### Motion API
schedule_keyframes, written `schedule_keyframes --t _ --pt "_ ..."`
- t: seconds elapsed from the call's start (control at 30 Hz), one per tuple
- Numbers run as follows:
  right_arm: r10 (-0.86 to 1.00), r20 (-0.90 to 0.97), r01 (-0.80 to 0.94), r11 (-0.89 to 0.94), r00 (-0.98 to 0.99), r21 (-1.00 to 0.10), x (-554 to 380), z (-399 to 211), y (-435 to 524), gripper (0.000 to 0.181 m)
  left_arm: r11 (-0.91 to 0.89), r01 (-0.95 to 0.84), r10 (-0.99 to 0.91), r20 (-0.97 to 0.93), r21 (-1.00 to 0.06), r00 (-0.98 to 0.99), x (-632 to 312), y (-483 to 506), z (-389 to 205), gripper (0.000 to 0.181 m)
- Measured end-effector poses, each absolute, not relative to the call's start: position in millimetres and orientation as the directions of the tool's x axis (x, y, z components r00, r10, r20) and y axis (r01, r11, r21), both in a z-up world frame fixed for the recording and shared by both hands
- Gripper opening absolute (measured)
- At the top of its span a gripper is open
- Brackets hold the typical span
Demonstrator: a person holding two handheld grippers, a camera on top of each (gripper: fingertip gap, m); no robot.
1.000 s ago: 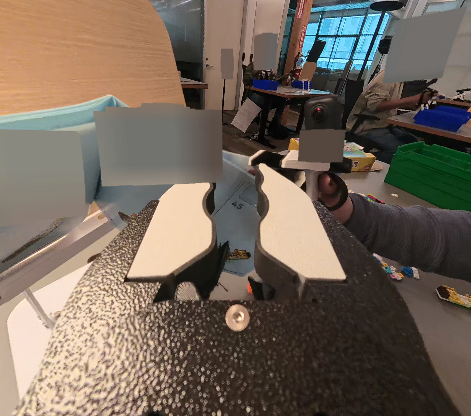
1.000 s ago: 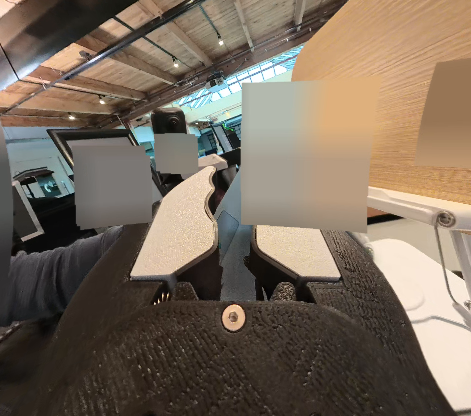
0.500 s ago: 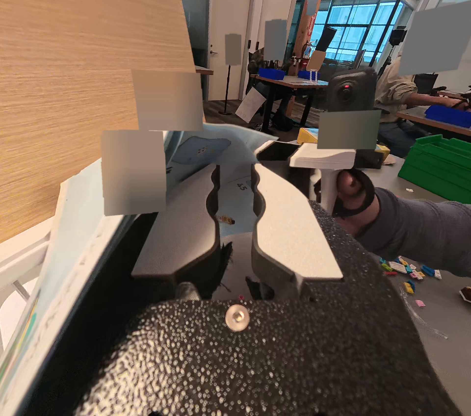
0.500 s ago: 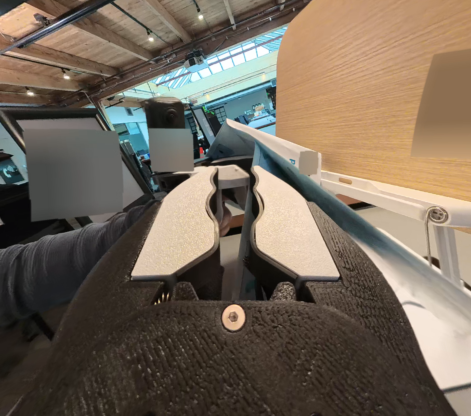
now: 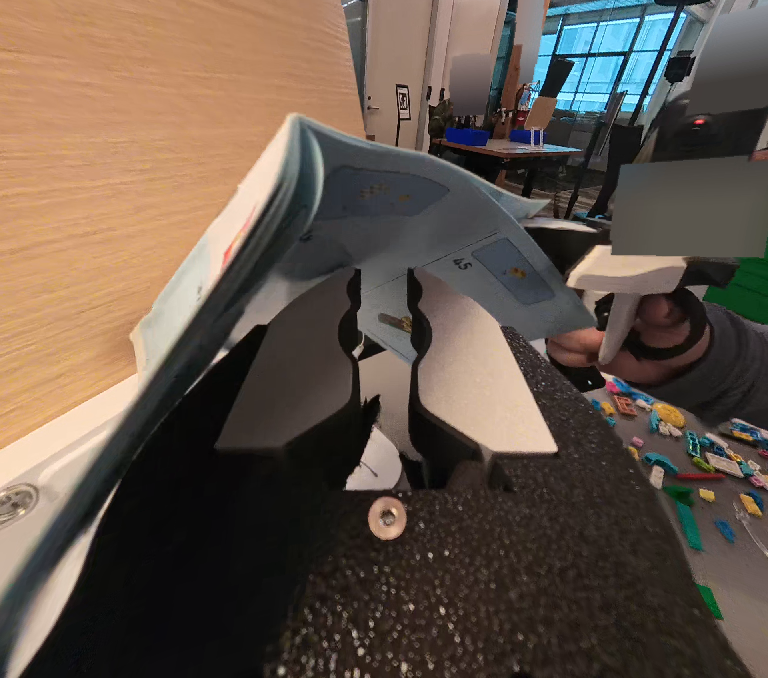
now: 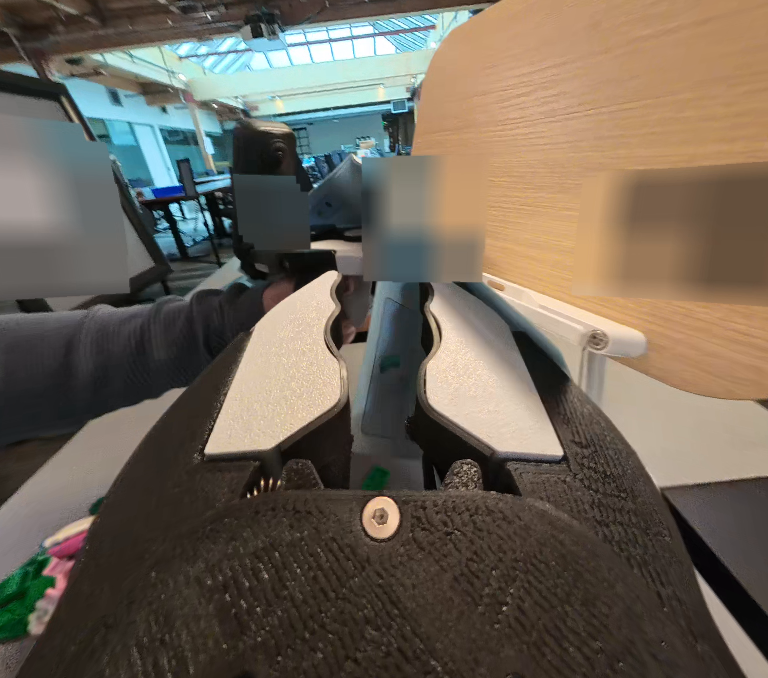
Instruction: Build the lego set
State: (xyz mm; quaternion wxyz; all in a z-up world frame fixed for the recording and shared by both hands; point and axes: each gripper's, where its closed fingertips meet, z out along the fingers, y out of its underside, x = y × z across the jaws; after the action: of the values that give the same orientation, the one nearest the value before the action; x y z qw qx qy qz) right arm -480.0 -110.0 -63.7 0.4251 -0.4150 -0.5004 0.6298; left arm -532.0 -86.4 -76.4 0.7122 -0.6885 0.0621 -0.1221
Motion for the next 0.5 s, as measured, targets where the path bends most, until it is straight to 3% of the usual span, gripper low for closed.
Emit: schedule_keyframes --t 0.3,0.5 --pt "0.963 0.141 -0.138 0.112 -0.229 -0.984 -468.0 -68.9 -108.0 0.046 0.02 0.085 -0.247 0.078 -0.996 0.966 -540.4 -76.6 -72.7 0.023" --pt "0.913 0.395 -0.213 0.367 -0.106 -0.906 -464.0 -64.3 -116.0 0.057 0.005 0.068 -0.241 0.065 -0.998 0.968 -543.4 -67.5 -67.6 0.024"
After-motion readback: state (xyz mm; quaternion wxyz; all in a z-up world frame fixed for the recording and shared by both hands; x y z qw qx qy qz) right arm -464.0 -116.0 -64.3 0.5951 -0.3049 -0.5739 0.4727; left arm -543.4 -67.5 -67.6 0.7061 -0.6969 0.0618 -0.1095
